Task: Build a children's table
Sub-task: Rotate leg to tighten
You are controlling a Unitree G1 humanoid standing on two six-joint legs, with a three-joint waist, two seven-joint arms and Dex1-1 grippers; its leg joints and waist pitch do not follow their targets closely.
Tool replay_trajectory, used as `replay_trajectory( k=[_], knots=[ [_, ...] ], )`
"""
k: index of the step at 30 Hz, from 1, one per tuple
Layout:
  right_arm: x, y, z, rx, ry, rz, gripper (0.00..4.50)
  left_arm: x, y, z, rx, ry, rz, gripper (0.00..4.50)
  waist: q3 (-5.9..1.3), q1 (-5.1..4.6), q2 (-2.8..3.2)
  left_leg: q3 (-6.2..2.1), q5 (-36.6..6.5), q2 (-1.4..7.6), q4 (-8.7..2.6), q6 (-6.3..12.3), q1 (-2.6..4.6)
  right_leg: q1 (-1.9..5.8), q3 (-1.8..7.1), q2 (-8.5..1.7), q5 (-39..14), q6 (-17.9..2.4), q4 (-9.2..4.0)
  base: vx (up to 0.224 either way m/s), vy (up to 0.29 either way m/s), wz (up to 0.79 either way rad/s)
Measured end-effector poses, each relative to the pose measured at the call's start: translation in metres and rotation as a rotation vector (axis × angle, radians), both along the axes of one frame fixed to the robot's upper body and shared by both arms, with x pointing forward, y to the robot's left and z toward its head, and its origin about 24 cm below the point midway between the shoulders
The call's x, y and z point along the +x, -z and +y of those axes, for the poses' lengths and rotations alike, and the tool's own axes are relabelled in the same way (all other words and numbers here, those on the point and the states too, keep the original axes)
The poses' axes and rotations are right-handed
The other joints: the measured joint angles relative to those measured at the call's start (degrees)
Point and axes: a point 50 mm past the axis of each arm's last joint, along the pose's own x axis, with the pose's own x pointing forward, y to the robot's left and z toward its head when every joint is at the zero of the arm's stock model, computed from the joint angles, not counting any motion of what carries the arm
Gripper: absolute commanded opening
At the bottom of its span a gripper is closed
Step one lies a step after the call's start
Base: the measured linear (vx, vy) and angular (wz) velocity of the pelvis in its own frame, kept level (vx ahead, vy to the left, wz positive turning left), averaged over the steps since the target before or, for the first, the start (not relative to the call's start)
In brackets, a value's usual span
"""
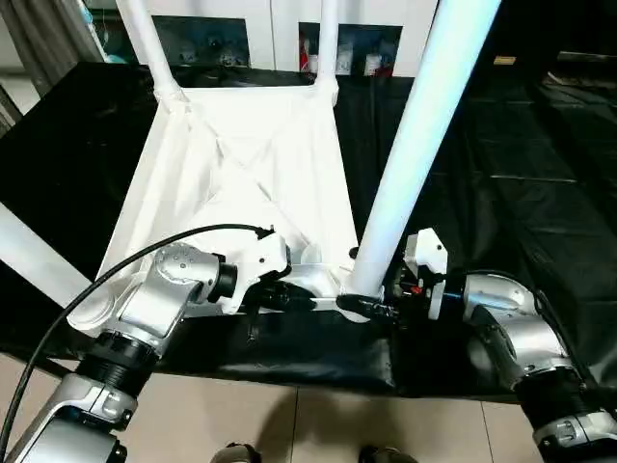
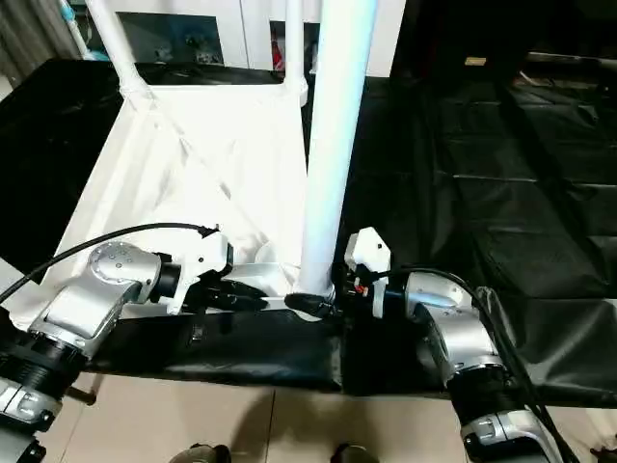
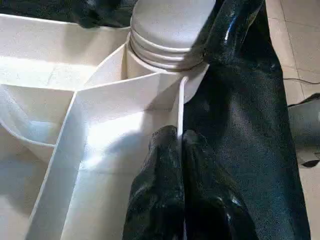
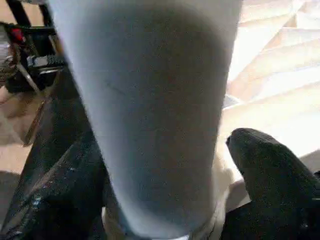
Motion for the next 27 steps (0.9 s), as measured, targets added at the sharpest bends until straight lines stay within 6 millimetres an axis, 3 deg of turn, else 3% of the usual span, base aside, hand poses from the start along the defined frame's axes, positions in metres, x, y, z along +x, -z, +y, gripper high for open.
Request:
replay_trajectory(
  k=[12,27],
  knots=[
    [-0.0016,0.0035,-0.0029,-0.018,-0.028,0.011,2.81,0.0007,-0.0004,-0.0004,0.007,0.005,0.003,0.00,-0.05,0.00,-0.08,0.01,0.0,0.04,0.19,0.01,-0.04,-0.01,-0.01,0.00,0.0,0.0,0.17,0.000,0.000,0.00],
    [0.0012,0.0070,-0.0001,-0.007,-0.016,0.010,2.72,0.0024,0.0006,0.0019,0.014,-0.009,0.010,0.00,-0.09,-0.09,-0.15,-0.02,0.0,0.09,0.66,0.01,-0.02,0.00,0.02,0.00,0.0,0.0,0.63,0.000,0.000,0.00]
  ],
)
